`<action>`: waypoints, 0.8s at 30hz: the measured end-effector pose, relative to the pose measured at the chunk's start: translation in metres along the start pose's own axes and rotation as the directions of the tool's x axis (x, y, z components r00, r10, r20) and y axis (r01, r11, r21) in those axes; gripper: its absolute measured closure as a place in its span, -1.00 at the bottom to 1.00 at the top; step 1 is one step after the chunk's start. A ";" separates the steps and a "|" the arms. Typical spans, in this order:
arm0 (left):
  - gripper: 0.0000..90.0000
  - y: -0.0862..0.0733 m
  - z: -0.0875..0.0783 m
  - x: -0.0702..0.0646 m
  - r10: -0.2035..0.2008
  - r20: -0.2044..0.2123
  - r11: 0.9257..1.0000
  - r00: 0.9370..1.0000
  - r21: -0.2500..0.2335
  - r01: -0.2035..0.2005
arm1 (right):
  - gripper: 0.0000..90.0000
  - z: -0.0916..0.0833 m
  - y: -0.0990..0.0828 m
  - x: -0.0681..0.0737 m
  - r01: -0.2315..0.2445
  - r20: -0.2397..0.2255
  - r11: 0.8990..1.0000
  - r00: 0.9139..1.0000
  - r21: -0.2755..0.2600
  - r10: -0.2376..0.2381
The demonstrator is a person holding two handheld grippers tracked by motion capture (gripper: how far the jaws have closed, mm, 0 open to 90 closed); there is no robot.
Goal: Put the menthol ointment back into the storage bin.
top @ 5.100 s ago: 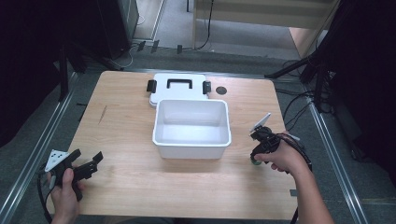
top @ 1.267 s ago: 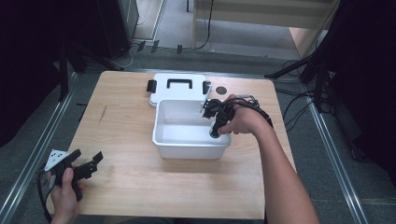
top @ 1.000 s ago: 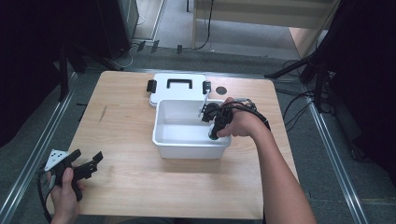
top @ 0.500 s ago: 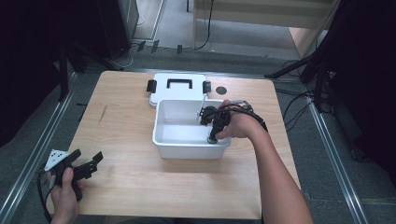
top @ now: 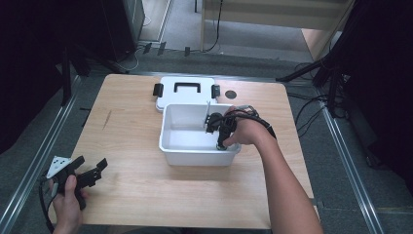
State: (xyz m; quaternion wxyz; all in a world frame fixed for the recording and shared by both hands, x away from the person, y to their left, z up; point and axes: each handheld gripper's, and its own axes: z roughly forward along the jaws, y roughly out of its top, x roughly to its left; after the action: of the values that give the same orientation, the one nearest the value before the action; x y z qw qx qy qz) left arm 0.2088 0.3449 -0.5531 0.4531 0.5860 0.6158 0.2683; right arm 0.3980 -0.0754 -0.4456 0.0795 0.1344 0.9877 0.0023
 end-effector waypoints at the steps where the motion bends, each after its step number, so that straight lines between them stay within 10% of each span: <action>1: -0.81 0.000 0.000 0.000 0.000 0.000 1.000 1.000 0.000 0.000 | 0.13 0.000 0.001 0.000 0.001 0.005 1.000 1.000 0.008 -0.001; 7: -0.81 0.000 0.000 0.000 -0.004 0.000 1.000 1.000 0.000 0.004 | 0.13 0.004 0.005 0.003 0.027 0.033 0.996 0.999 0.080 -0.030; 24: -0.81 0.000 0.000 0.000 -0.004 -0.005 1.000 1.000 -0.001 0.004 | 0.05 0.002 0.003 0.005 0.028 0.028 0.998 0.999 0.054 -0.030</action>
State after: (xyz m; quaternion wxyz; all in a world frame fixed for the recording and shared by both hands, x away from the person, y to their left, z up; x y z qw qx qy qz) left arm 0.2084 0.3449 -0.5532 0.4525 0.5839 0.6180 0.2689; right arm 0.3944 -0.0716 -0.4482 0.0902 0.1221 0.9880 -0.0273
